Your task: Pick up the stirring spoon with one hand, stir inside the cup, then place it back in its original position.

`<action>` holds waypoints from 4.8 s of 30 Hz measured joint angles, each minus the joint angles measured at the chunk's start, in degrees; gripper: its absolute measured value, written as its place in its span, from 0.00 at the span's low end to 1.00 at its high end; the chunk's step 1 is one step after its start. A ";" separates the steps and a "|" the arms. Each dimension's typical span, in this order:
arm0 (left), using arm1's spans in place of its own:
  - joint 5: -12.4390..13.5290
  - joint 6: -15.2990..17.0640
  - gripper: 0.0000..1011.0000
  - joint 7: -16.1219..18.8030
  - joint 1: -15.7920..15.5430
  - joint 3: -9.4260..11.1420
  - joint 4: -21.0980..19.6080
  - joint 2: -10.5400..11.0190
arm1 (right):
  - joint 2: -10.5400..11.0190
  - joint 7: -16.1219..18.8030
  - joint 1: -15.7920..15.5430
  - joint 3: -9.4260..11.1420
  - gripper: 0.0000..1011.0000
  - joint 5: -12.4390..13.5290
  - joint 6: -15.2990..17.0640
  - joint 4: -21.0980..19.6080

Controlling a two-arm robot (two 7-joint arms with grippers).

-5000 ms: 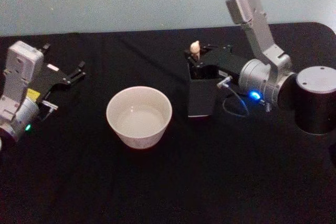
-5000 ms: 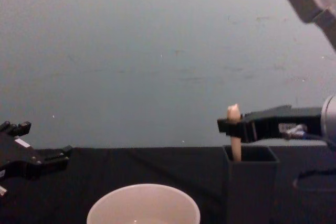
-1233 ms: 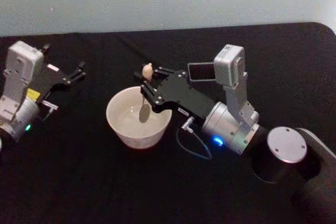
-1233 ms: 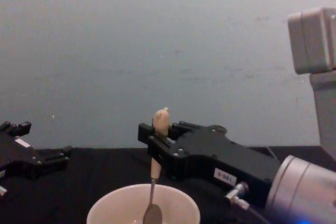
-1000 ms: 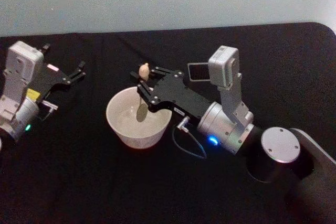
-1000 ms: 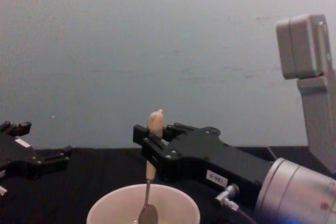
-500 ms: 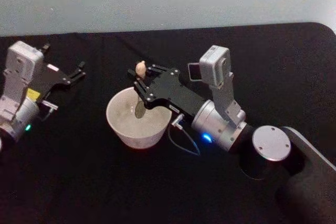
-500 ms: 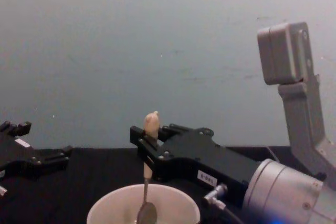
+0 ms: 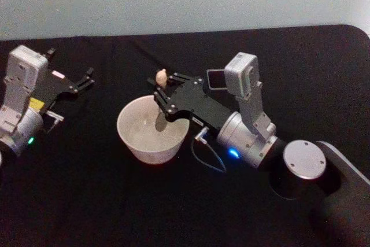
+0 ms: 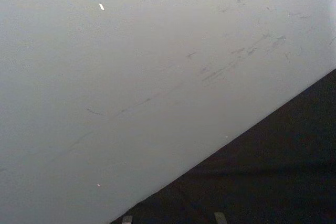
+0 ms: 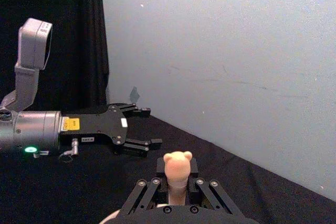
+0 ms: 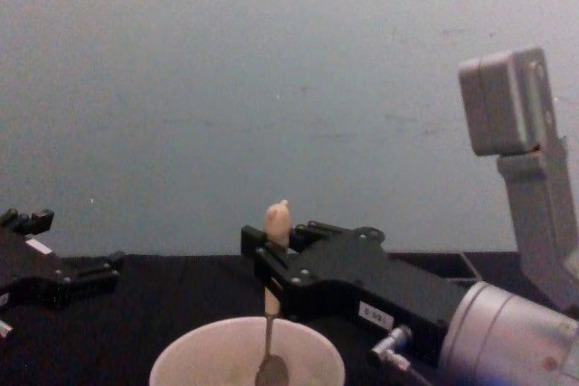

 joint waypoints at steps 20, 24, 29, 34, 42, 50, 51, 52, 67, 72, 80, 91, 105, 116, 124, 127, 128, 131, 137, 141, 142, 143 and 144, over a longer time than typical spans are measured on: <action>0.00 0.00 0.99 -0.01 0.00 0.00 0.00 0.00 | 4.47 2.66 -4.77 0.48 0.21 2.77 1.82 -7.15; 0.00 0.00 0.99 0.00 0.00 0.00 0.00 0.00 | 4.91 3.09 -5.25 0.13 0.21 3.12 1.82 -8.04; 0.00 0.00 0.99 0.00 0.00 0.00 0.00 0.00 | 4.99 3.38 -5.44 -0.75 0.22 3.25 1.75 -8.56; 0.00 0.00 0.99 0.00 0.00 0.00 0.00 0.00 | 4.28 3.20 -4.90 -1.86 0.22 2.44 1.37 -7.62; 0.00 0.00 0.99 0.00 0.00 0.00 0.00 0.00 | 2.40 2.27 -3.31 -2.74 0.21 1.14 0.89 -5.30; 0.00 0.00 0.99 0.00 0.00 0.00 0.00 0.00 | 0.09 1.39 -1.00 -2.87 0.22 0.43 0.13 -2.44; 0.00 0.00 0.99 0.00 0.00 0.00 0.00 0.00 | -0.27 1.18 -0.63 -2.83 0.22 0.25 0.00 -1.87; 0.00 0.00 0.99 0.00 0.00 0.00 0.00 0.00 | -0.42 1.08 -0.47 -2.79 0.21 0.15 -0.05 -1.61; 0.00 0.00 0.99 0.00 0.00 0.00 0.00 0.00 | -1.25 -0.48 0.65 -1.11 0.22 -1.10 -0.56 0.58; 0.00 0.00 0.99 0.00 0.00 0.00 0.00 0.00 | -0.66 -0.47 0.02 -0.39 0.22 -1.06 -0.53 -0.31; 0.00 0.00 0.99 0.00 0.00 0.00 0.00 0.00 | 0.97 0.04 -1.64 0.56 0.21 -0.35 -0.17 -2.39; 0.00 0.00 0.99 0.00 0.00 0.00 0.00 0.00 | 3.04 1.36 -4.18 0.60 0.22 0.78 0.55 -5.67; 0.00 0.00 0.99 0.00 0.00 0.00 0.00 0.00 | 3.50 2.68 -5.14 -1.58 0.21 1.38 1.17 -7.29; 0.00 0.00 0.99 0.00 0.00 0.00 0.00 0.00 | 0.72 1.64 -2.45 -2.92 0.22 0.35 1.39 -3.73; 0.00 0.00 0.99 0.00 0.00 0.00 0.00 0.00 | -1.44 0.24 -0.16 -2.99 0.22 -0.71 0.91 -0.74; 0.00 0.00 0.99 0.00 0.00 0.00 0.00 0.00 | -2.02 -0.27 0.44 -2.83 0.22 -1.12 0.71 0.18; 0.00 0.00 0.99 0.00 0.00 0.00 0.00 0.00 | -2.25 -0.59 0.71 -2.69 0.22 -1.37 0.62 0.65; 0.00 0.00 0.99 0.00 0.00 0.00 0.00 0.00 | -2.61 -1.17 1.21 -2.25 0.22 -1.80 0.47 1.40; 0.00 0.00 0.99 0.00 0.00 0.00 0.00 0.00 | -2.87 -1.94 1.62 -1.43 0.21 -2.45 0.18 2.20; 0.00 0.00 0.99 0.00 0.00 0.00 0.00 0.00 | -2.80 -2.24 1.66 -0.82 0.21 -2.95 -0.03 2.51; 0.00 0.00 0.99 0.00 0.00 0.00 0.00 0.00 | -2.78 -2.26 1.65 -0.75 0.22 -3.00 -0.06 2.51; 0.00 0.00 0.99 0.00 0.00 0.00 0.00 0.00 | -2.69 -2.27 1.57 -0.59 0.22 -3.11 -0.09 2.51; 0.00 0.00 0.99 0.00 0.00 0.00 0.00 0.00 | -2.65 -2.27 1.51 -0.50 0.22 -3.14 -0.09 2.51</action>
